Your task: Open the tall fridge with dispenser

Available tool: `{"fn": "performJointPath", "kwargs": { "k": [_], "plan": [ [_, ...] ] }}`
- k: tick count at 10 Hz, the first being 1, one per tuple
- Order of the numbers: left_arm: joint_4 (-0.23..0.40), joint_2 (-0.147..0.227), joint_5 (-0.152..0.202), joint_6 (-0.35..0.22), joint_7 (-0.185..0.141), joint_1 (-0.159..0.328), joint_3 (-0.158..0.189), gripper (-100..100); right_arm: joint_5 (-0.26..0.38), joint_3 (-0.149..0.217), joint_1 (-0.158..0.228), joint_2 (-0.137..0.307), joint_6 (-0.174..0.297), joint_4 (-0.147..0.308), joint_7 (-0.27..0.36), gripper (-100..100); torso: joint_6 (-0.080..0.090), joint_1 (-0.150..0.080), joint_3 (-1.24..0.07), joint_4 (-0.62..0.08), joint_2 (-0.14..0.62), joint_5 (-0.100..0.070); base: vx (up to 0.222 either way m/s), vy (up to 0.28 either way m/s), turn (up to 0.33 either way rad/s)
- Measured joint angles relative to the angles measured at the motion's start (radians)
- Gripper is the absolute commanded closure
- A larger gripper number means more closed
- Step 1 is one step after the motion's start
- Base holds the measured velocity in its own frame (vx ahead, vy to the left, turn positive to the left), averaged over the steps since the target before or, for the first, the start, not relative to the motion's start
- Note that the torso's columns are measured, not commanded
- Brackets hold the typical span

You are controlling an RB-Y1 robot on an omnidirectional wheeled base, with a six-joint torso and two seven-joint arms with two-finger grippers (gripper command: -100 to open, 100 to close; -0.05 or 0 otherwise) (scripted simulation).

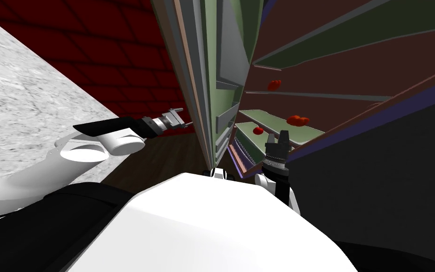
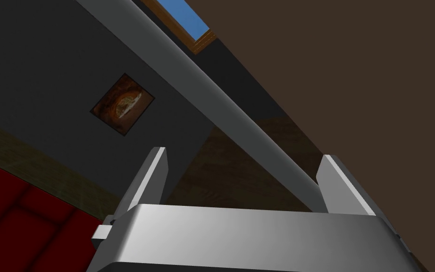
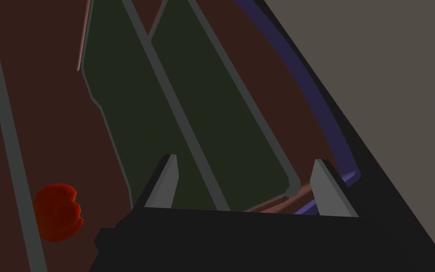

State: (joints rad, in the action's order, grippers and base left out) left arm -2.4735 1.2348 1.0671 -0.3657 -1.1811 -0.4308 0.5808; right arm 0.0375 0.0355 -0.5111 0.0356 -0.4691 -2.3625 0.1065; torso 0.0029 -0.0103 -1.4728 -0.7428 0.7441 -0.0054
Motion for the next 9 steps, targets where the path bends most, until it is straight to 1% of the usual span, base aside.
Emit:
{"fn": "performJointPath", "kwargs": {
  "k": [2,3,4,5,6,7,8,9],
  "plan": [
    [-0.003,0.038,0.018,-0.012,-0.033,0.01,0.026,-100,0.0,0.0,0.0,0.0,0.0,0.0,0.0,0,0.002,-0.004,0.001,-0.001,0.002,-0.002,0.015,-0.006,0.053],
    [-0.009,0.051,0.03,-0.016,-0.043,0.002,0.045,-100,0.0,0.0,0.0,0.0,0.0,0.0,0.0,0,0.003,-0.006,0.002,-0.003,0.004,-0.003,0.018,0.017,0.026],
    [-0.02,0.058,0.043,-0.016,-0.046,-0.01,0.065,-100,0.0,0.0,0.0,0.0,0.0,0.0,0.0,0,0.003,-0.008,0.004,-0.004,0.006,-0.004,0.014,0.017,0.022],
    [-0.018,0.058,0.044,-0.018,-0.046,-0.013,0.067,-100,0.0,0.0,0.0,0.0,0.0,0.0,0.0,0,0.002,-0.007,0.004,-0.002,0.006,-0.003,0.001,0.008,0.005],
    [-0.013,0.058,0.042,-0.022,-0.045,-0.015,0.066,100,0.0,0.0,0.0,0.0,0.0,0.0,0.0,0,0.0,-0.004,0.004,-0.001,0.005,-0.001,0.003,0.006,0.004],
    [-0.012,0.057,0.042,-0.023,-0.045,-0.016,0.066,100,0.0,0.0,0.0,0.0,0.0,0.0,0.0,0,-0.001,0.002,0.002,0.001,0.002,0.001,0.046,0.166,-0.124],
    [-0.021,0.06,0.052,-0.018,-0.043,-0.023,0.07,100,0.0,0.0,0.0,0.0,0.0,0.0,0.0,0,-0.002,0.017,-0.003,0.004,-0.006,0.007,0.103,0.26,-0.105],
    [-0.022,0.062,0.055,-0.013,-0.043,-0.022,0.07,100,0.0,0.0,0.0,0.001,0.0,0.0,0.0,0,-0.002,0.02,-0.004,0.005,-0.008,0.009,0.131,0.279,-0.04]
  ]
}}
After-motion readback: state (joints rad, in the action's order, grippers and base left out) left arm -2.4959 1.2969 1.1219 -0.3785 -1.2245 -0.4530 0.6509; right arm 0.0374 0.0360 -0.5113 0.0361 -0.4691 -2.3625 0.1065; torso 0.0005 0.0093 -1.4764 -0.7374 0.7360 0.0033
